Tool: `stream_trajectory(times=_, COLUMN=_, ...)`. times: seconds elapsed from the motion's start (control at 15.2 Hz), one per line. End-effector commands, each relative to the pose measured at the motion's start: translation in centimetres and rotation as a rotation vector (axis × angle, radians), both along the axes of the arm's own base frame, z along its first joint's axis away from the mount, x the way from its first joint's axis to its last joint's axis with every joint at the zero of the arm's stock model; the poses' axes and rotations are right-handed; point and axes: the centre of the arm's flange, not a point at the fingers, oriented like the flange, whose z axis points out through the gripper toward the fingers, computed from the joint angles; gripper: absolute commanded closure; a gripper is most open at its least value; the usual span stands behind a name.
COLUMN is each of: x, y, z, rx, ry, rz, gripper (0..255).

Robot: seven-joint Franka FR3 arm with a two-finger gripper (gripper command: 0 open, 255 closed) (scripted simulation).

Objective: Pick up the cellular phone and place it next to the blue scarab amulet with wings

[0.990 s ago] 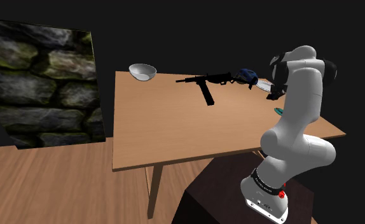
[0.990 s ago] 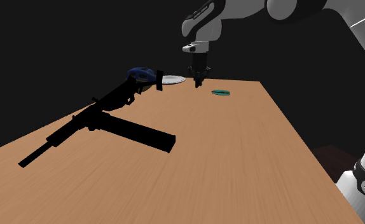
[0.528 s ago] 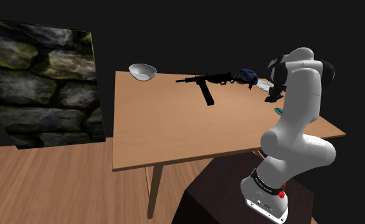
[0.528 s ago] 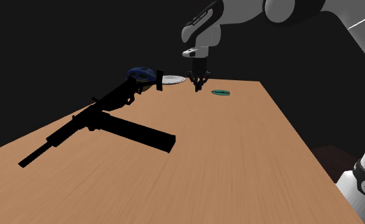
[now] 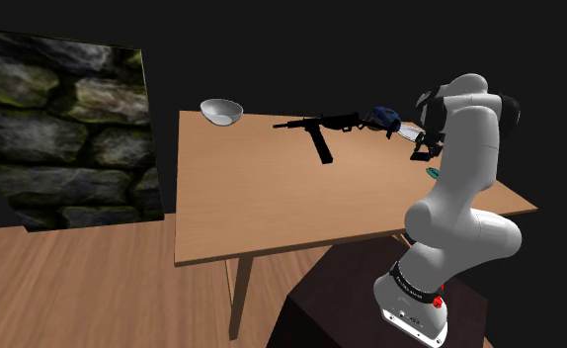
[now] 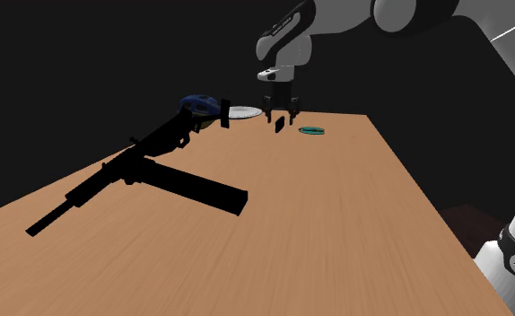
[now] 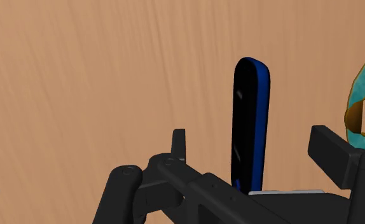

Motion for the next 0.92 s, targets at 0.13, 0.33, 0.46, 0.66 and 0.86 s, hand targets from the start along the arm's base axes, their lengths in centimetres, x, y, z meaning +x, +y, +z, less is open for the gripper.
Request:
stream_trajectory(times=0.13, x=0.0, y=0.0, z=1.3, rx=0.0, ry=0.0, rz=0.0, gripper=0)
stream_trajectory(times=0.33, x=0.1, y=0.1, z=5.0, rx=0.0, ry=0.0, rz=0.0, gripper=0)
stream_trajectory(times=0.46, x=0.1, y=0.1, z=5.0, rx=0.0, ry=0.0, rz=0.0, gripper=0)
stream_trajectory(times=0.66, x=0.1, y=0.1, z=5.0, rx=0.0, ry=0.0, rz=0.0, gripper=0)
stream_trajectory(times=0.86, x=0.1, y=0.1, z=5.0, rx=0.0, ry=0.0, rz=0.0, gripper=0)
